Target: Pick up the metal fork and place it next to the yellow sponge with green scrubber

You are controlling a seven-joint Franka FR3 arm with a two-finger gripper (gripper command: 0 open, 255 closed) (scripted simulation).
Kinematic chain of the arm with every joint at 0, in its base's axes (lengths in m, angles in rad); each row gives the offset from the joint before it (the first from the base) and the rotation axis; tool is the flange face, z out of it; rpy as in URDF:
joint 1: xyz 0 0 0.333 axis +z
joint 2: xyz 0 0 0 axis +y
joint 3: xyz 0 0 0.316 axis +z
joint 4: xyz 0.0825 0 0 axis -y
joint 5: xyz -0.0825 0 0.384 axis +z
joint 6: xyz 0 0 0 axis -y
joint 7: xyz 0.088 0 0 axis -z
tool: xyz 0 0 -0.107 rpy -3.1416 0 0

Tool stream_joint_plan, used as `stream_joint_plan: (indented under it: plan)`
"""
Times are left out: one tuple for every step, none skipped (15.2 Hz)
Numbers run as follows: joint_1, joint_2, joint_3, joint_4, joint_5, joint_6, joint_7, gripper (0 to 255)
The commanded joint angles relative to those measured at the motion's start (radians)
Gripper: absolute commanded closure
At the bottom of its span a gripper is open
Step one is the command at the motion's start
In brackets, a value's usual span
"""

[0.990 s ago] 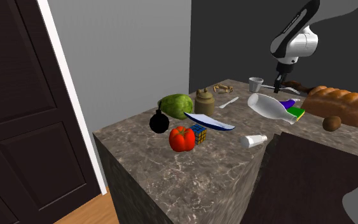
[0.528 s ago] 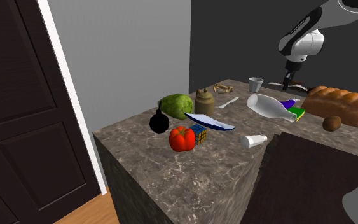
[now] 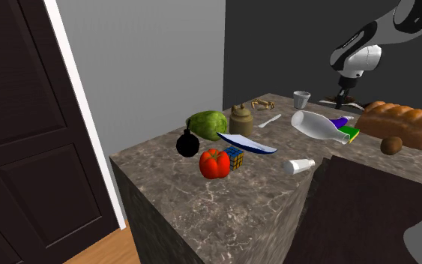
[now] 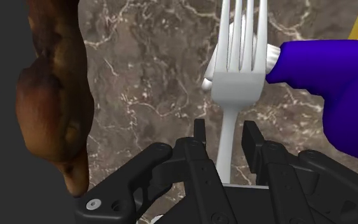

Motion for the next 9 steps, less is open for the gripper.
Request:
stream_joint_plan:
  plan:
    - [0.000, 0.013, 0.000, 0.000, 0.000, 0.013, 0.000, 255]
    - [0.000, 0.024, -0.001, 0.005, -0.001, 0.019, 0.000, 255]
    - [0.000, 0.034, -0.001, 0.009, -0.001, 0.025, 0.000, 255]
    - [0.000, 0.044, -0.001, 0.014, -0.001, 0.030, 0.000, 255]
    - [0.000, 0.055, -0.001, 0.020, -0.001, 0.036, 0.001, 255]
    - [0.001, 0.066, -0.002, 0.026, -0.001, 0.041, 0.001, 255]
    - [0.001, 0.077, -0.002, 0.032, -0.002, 0.046, 0.001, 255]
    - [0.001, 0.089, -0.002, 0.039, -0.002, 0.050, 0.001, 255]
    - [0.001, 0.100, -0.002, 0.046, -0.002, 0.054, 0.001, 255]
